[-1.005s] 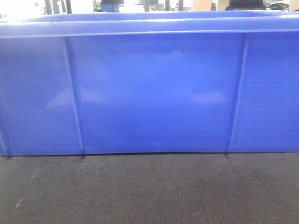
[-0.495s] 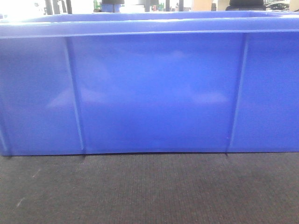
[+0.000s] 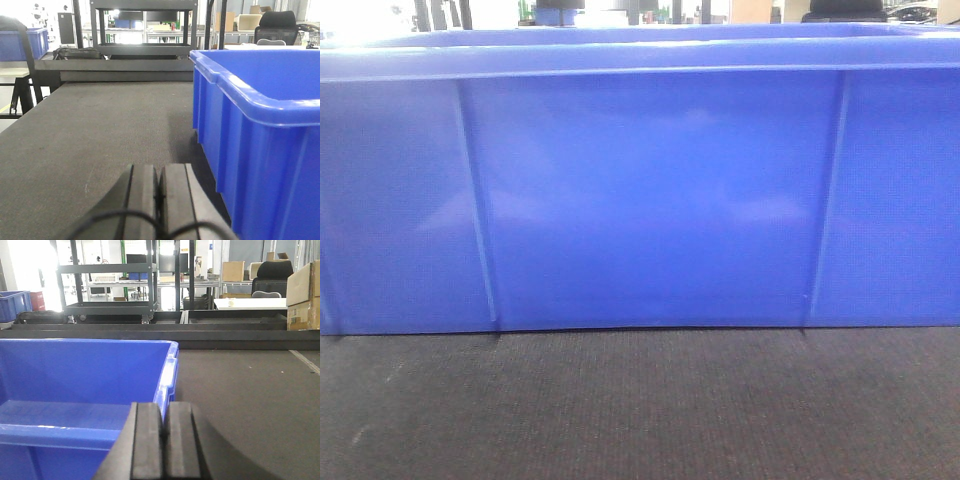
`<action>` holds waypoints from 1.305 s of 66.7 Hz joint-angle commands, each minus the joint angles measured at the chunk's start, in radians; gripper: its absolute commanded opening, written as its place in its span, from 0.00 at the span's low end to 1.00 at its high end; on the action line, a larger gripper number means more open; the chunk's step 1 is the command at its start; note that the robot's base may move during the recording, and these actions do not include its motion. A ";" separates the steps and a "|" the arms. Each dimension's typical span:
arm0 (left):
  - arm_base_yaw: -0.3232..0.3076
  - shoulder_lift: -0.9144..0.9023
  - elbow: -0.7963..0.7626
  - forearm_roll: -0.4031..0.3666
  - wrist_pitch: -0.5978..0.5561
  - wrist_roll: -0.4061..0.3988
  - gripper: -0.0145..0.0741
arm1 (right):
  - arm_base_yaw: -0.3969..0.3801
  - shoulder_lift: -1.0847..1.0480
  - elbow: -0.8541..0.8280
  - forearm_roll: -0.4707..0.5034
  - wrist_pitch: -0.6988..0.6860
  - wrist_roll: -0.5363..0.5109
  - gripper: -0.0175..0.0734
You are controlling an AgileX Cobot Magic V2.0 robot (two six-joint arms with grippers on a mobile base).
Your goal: Move blue bin to conveyor side
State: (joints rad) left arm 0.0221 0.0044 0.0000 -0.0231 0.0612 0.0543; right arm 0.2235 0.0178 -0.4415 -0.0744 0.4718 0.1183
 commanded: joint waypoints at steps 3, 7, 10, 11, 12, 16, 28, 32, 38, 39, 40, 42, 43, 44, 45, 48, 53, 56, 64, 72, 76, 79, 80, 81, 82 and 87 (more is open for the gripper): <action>0.004 -0.004 0.000 0.001 -0.025 -0.005 0.14 | -0.002 -0.002 0.001 -0.012 -0.025 -0.006 0.11; 0.004 -0.004 0.000 0.001 -0.025 -0.005 0.14 | -0.002 -0.002 0.001 -0.012 -0.025 -0.006 0.11; 0.004 -0.004 0.000 0.001 -0.025 -0.005 0.14 | -0.002 -0.002 0.001 -0.012 -0.025 -0.006 0.11; 0.004 -0.004 0.000 0.001 -0.025 -0.005 0.14 | -0.002 -0.002 0.001 -0.012 -0.025 -0.006 0.11; 0.004 -0.004 0.000 0.001 -0.025 -0.005 0.14 | -0.002 -0.002 0.001 -0.012 -0.025 -0.006 0.11; 0.004 -0.004 0.000 0.001 -0.025 -0.005 0.14 | -0.002 -0.002 0.001 -0.012 -0.025 -0.006 0.11; 0.004 -0.004 0.000 0.001 -0.025 -0.005 0.14 | -0.002 -0.002 0.001 -0.012 -0.025 -0.006 0.11; 0.004 -0.004 0.000 0.001 -0.025 -0.005 0.14 | -0.002 -0.002 0.001 -0.012 -0.025 -0.006 0.11; 0.004 -0.004 0.000 0.001 -0.025 -0.005 0.14 | -0.002 -0.002 0.001 -0.012 -0.025 -0.006 0.11; 0.004 -0.004 0.000 0.001 -0.025 -0.005 0.14 | -0.002 -0.002 0.001 -0.012 -0.025 -0.006 0.11; 0.004 -0.004 0.000 0.001 -0.025 -0.005 0.14 | -0.002 -0.002 0.001 -0.012 -0.025 -0.006 0.11; 0.004 -0.004 0.000 0.001 -0.025 -0.005 0.14 | -0.002 -0.002 0.001 -0.012 -0.025 -0.006 0.11; 0.004 -0.004 0.000 0.001 -0.025 -0.005 0.14 | -0.002 -0.002 0.001 -0.012 -0.025 -0.006 0.11; 0.004 -0.004 0.000 0.001 -0.025 -0.005 0.14 | -0.002 -0.002 0.001 -0.012 -0.025 -0.006 0.11; 0.004 -0.004 0.000 0.001 -0.025 -0.005 0.14 | -0.002 -0.002 0.001 -0.012 -0.025 -0.006 0.11; 0.004 -0.004 0.000 0.001 -0.025 -0.005 0.14 | -0.002 -0.002 0.001 -0.012 -0.025 -0.006 0.11; 0.004 -0.004 0.000 0.001 -0.025 -0.005 0.14 | -0.002 -0.001 0.001 -0.022 -0.025 -0.006 0.11; 0.004 -0.004 0.000 0.001 -0.025 -0.005 0.14 | -0.002 -0.001 0.001 -0.031 -0.027 -0.006 0.11; 0.004 -0.004 0.000 0.001 -0.025 -0.005 0.14 | -0.031 -0.001 0.033 -0.022 -0.046 -0.029 0.11; 0.004 -0.004 0.000 0.001 -0.025 -0.005 0.14 | -0.105 -0.001 0.101 0.074 -0.118 -0.154 0.11; 0.004 -0.004 0.000 0.001 -0.025 -0.005 0.14 | -0.139 -0.001 0.150 0.100 -0.162 -0.178 0.11; 0.004 -0.004 0.000 0.001 -0.025 -0.005 0.14 | -0.157 -0.003 0.192 0.107 -0.196 -0.178 0.11; 0.004 -0.004 0.000 0.001 -0.025 -0.005 0.14 | -0.163 -0.003 0.205 0.114 -0.208 -0.178 0.11; 0.004 -0.004 0.000 0.001 -0.025 -0.005 0.14 | -0.165 -0.003 0.225 0.119 -0.227 -0.178 0.11; 0.004 -0.004 0.000 0.001 -0.025 -0.005 0.14 | -0.169 -0.004 0.239 0.127 -0.241 -0.178 0.11; 0.004 -0.004 0.000 0.001 -0.025 -0.005 0.14 | -0.177 -0.008 0.317 0.159 -0.326 -0.178 0.11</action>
State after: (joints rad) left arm 0.0221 0.0044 0.0022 -0.0231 0.0612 0.0543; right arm 0.0592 0.0178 -0.1928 0.0462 0.2550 -0.0436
